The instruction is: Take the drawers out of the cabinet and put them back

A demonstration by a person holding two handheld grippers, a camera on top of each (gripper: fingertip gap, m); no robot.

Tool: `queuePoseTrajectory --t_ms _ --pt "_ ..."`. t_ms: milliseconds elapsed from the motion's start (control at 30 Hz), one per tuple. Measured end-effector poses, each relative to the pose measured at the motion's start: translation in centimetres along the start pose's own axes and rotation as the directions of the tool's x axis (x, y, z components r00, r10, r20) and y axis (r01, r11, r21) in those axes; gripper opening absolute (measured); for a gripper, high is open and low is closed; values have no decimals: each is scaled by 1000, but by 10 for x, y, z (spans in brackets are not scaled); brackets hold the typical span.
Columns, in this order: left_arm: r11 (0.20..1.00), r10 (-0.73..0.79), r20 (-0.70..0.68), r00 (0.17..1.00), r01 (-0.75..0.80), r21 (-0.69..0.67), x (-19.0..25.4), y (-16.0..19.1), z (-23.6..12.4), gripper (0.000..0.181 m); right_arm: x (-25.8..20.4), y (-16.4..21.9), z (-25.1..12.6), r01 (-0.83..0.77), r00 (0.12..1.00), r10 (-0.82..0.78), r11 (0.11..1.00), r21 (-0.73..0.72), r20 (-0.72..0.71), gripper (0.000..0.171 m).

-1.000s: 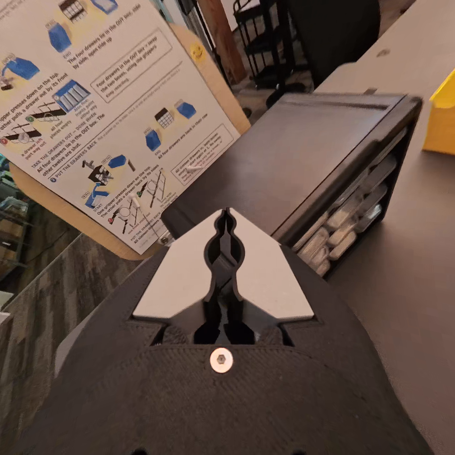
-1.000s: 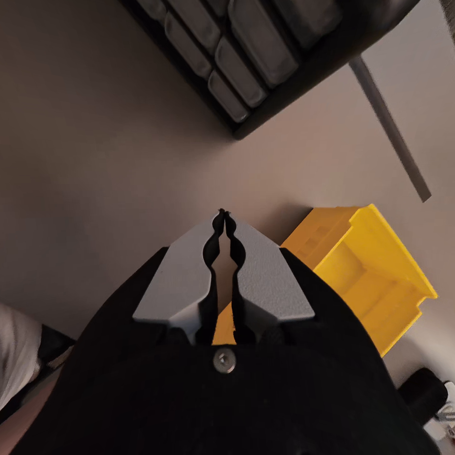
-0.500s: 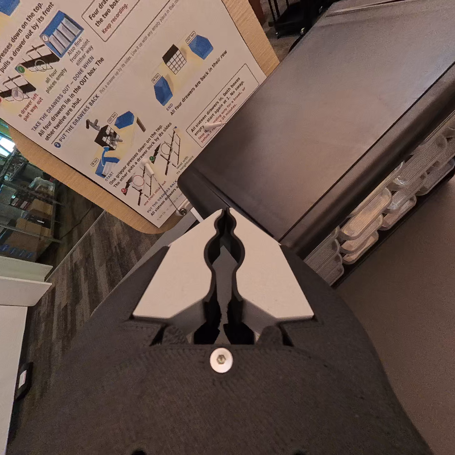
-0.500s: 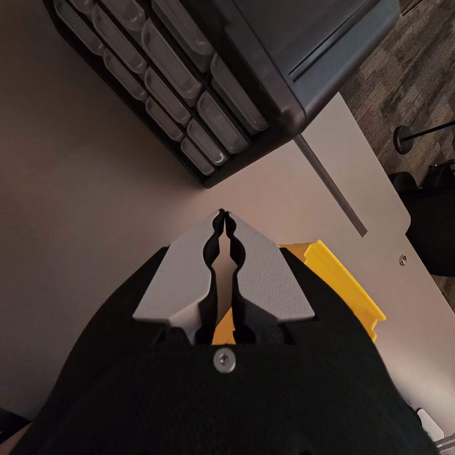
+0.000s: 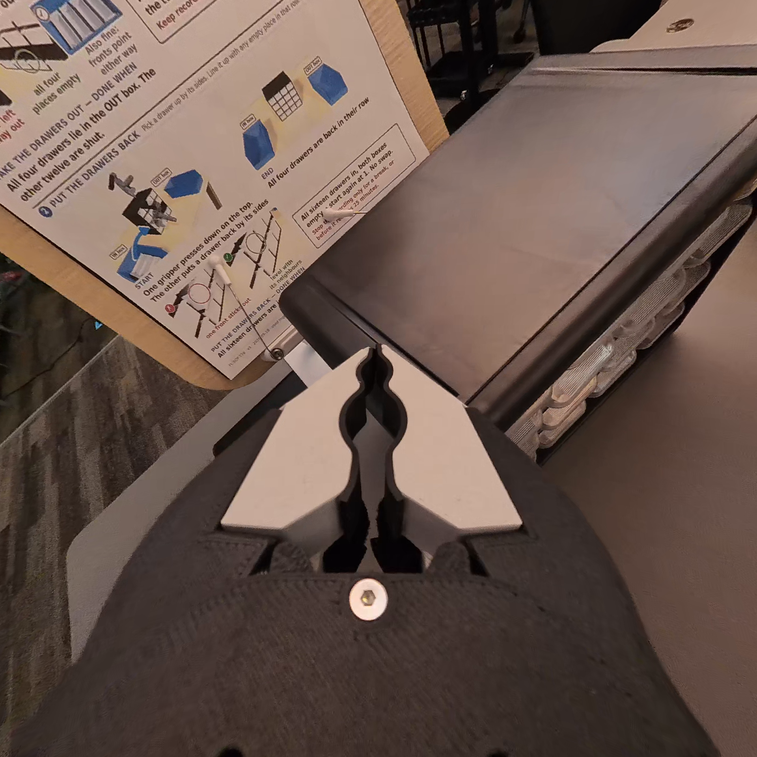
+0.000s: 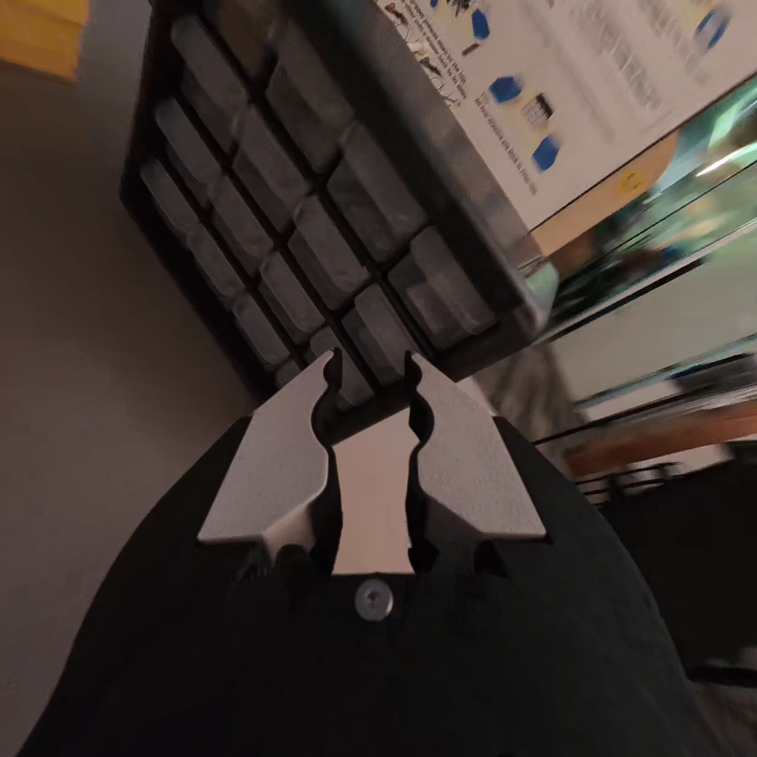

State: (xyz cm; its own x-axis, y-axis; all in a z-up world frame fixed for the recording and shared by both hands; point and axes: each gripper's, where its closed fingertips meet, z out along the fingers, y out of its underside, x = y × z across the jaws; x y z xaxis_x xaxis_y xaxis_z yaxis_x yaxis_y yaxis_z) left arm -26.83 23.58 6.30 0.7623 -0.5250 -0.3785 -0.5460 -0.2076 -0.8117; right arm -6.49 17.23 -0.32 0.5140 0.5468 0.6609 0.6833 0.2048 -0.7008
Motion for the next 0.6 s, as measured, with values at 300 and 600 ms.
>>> queuePoseTrajectory --t_ms 300,600 --pt "1000 3 10 1000 -3 -12 0 0 0 0 -21 27 35 477 812 -495 868 -138 -310 21" --pt "1000 4 3 1000 -4 -9 2 -1 0 0 -28 27 38 566 756 -583 811 -148 -300 11"
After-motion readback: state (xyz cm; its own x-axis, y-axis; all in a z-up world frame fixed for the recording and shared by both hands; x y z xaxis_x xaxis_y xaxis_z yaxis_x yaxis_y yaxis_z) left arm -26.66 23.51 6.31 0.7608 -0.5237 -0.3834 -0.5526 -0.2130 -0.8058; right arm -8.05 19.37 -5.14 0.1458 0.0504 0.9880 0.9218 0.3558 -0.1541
